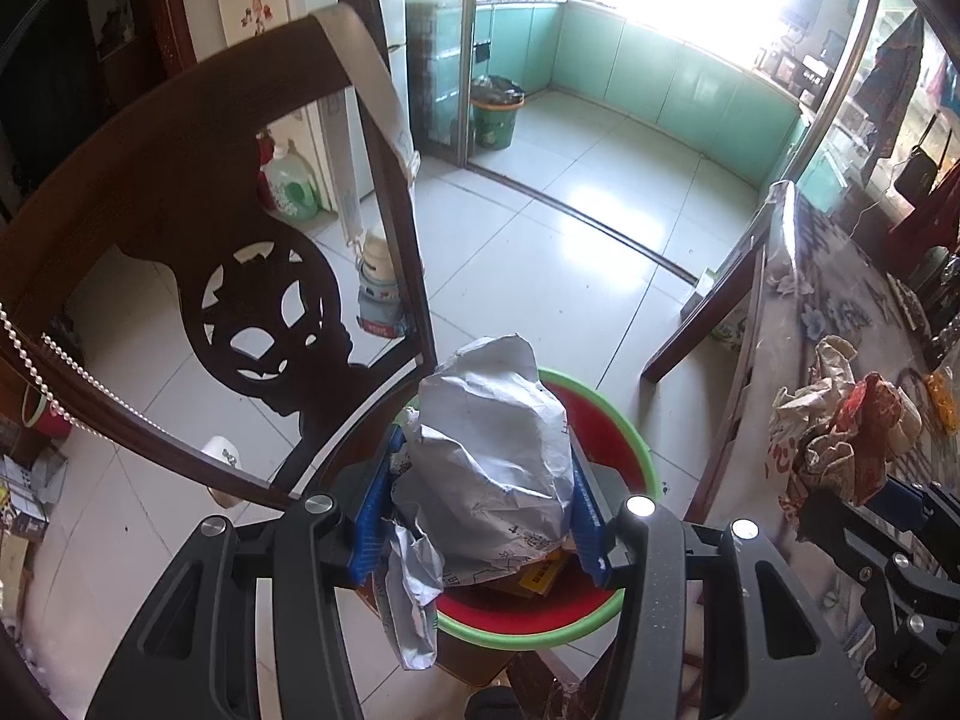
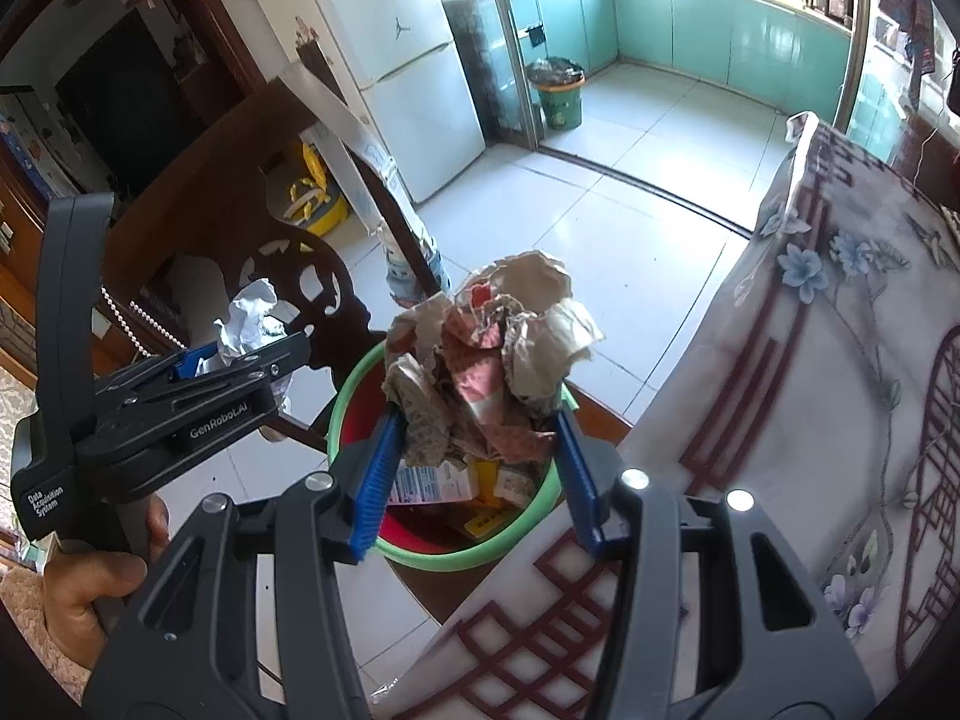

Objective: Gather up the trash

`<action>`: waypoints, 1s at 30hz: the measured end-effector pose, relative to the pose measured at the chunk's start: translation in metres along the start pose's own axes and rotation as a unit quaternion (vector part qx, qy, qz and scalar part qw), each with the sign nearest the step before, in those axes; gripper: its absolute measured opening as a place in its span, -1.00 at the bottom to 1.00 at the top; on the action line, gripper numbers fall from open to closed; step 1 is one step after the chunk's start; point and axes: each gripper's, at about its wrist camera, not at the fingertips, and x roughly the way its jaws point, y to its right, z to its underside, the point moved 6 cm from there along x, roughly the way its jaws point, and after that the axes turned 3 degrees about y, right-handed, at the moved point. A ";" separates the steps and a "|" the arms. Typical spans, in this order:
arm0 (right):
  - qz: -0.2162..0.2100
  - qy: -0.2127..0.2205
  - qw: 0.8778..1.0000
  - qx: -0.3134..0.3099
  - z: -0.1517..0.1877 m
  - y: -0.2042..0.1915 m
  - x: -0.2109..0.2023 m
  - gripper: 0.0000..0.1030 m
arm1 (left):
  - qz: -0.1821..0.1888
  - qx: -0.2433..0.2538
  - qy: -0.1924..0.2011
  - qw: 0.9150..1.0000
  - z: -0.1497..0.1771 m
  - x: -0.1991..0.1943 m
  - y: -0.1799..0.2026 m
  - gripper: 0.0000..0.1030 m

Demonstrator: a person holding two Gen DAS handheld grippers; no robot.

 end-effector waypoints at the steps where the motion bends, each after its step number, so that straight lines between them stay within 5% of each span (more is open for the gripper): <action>1: 0.000 -0.004 1.000 -0.001 0.001 0.000 0.003 -0.03 | -0.001 -0.001 -0.006 1.000 0.001 0.005 -0.001 -0.08; 17: -0.003 -0.041 0.999 -0.020 0.010 -0.010 0.033 0.00 | -0.005 -0.018 -0.054 0.998 0.004 0.051 -0.016 -0.07; 19: -0.005 -0.044 0.999 -0.021 0.010 -0.010 0.036 0.24 | -0.008 -0.018 -0.058 0.998 0.003 0.055 -0.016 0.01; 21: 0.004 -0.041 0.999 -0.024 0.008 -0.011 0.039 0.46 | -0.014 -0.020 -0.065 0.998 0.003 0.059 -0.016 0.31; 30: 0.018 -0.020 1.000 -0.012 0.012 0.003 0.008 0.49 | -0.008 -0.013 -0.035 0.999 -0.001 0.034 0.000 0.48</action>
